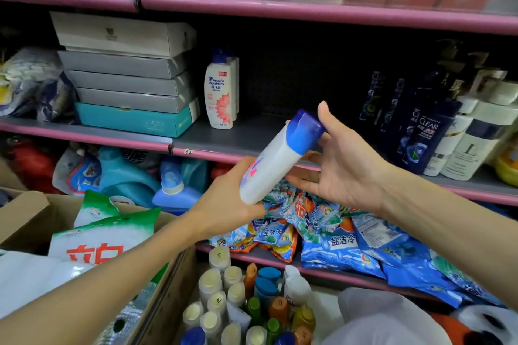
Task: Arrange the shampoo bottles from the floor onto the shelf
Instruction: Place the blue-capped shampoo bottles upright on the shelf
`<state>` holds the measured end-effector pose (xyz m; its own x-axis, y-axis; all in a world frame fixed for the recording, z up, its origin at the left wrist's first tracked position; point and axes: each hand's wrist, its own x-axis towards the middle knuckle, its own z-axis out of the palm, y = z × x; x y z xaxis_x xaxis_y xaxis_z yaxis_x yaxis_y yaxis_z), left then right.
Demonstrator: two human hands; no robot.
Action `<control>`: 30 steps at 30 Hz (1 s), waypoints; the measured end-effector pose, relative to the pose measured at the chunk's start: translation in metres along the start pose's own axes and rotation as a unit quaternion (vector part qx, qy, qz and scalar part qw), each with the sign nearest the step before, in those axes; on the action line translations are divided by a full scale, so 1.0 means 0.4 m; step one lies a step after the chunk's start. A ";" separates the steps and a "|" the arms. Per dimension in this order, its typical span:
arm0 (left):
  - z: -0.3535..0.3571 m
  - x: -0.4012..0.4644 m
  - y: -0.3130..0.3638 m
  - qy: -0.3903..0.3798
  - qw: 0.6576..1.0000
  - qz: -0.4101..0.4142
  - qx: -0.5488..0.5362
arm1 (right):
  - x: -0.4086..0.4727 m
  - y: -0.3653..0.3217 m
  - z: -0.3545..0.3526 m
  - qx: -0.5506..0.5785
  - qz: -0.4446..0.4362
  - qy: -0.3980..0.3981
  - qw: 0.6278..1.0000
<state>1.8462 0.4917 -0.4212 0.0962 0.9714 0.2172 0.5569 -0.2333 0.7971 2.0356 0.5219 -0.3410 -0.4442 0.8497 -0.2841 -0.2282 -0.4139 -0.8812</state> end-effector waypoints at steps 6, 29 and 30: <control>0.001 -0.036 0.041 -0.188 0.945 -0.120 -0.240 | 0.015 0.021 -0.025 0.015 0.009 -0.036 0.999; 0.001 -0.031 0.022 -0.241 0.719 -0.246 -0.604 | 0.075 0.109 0.049 -0.146 -0.181 0.016 0.972; 0.000 -0.031 0.018 -0.248 0.716 -0.236 -0.609 | 0.079 0.105 0.054 -0.149 -0.203 0.004 0.968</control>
<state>1.8489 0.4779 -0.4181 0.5830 0.7811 -0.2238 -0.4795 0.5531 0.6813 1.9934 0.5244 -0.3790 -0.3644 0.9252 0.1058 -0.1210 0.0656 -0.9905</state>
